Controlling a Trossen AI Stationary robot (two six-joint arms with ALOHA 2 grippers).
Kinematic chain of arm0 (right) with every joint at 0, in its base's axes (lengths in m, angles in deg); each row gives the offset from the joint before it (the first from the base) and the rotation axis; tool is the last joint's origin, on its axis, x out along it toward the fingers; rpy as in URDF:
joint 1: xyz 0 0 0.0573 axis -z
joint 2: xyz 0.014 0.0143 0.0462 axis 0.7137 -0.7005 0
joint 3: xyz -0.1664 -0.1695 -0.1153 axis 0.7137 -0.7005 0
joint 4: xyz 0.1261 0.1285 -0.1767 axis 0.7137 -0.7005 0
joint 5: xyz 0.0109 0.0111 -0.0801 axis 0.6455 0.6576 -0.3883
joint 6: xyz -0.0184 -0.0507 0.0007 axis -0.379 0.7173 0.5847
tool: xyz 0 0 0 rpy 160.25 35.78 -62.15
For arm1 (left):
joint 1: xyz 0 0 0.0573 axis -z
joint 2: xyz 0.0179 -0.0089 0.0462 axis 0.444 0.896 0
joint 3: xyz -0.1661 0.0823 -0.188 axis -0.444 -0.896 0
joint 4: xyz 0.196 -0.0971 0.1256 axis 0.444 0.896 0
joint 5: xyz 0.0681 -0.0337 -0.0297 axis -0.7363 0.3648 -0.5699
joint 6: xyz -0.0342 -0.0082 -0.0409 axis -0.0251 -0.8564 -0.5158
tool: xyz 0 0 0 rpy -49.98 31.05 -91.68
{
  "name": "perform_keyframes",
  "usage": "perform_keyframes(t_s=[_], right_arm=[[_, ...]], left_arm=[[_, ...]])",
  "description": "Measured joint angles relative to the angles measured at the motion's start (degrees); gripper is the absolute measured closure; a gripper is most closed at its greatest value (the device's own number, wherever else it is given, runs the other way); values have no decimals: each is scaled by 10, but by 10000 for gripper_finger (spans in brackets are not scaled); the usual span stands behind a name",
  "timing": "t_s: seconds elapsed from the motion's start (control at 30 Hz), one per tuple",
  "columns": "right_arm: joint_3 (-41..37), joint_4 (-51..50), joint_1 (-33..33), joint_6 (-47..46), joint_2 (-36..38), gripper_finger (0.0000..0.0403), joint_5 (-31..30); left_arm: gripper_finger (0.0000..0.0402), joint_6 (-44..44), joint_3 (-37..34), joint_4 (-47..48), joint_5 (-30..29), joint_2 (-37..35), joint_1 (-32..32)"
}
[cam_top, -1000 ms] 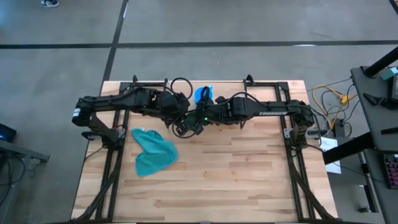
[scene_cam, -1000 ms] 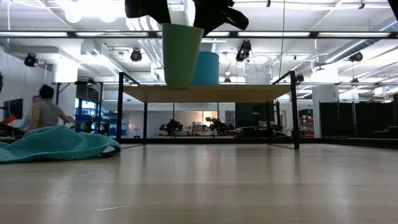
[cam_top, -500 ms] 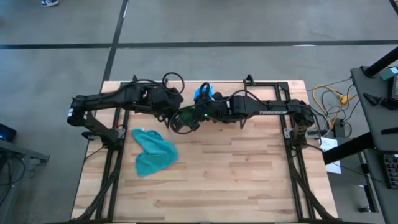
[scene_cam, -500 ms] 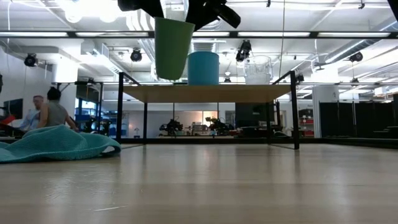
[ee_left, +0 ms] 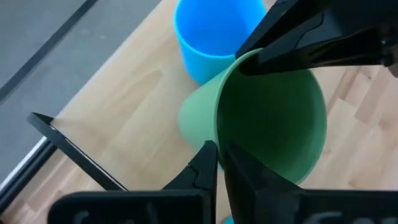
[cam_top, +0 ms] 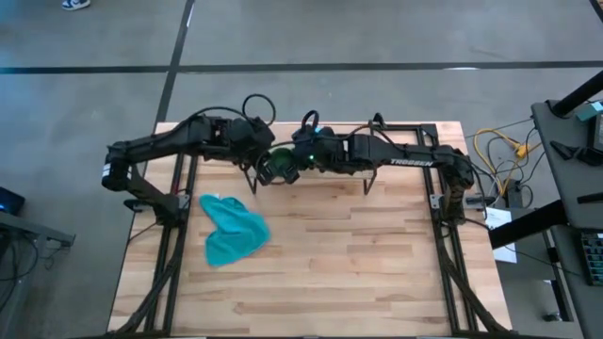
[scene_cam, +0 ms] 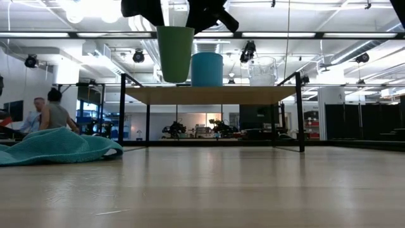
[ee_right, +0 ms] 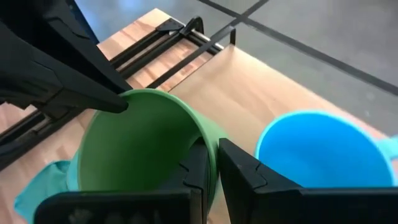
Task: Stack small to large cups/mugs on shelf
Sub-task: Put the green cup on the shelf
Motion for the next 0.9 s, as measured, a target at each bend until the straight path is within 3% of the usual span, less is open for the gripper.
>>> perform_keyframes(t_s=[0.53,0.9], right_arm=[[-4,68,63,31,0,378,123],[-7,79,84,46,0,378,137]], left_arm=[[401,24,0,-7,43,-24,-73],[401,52,-1,-23,78,-19,-113]])
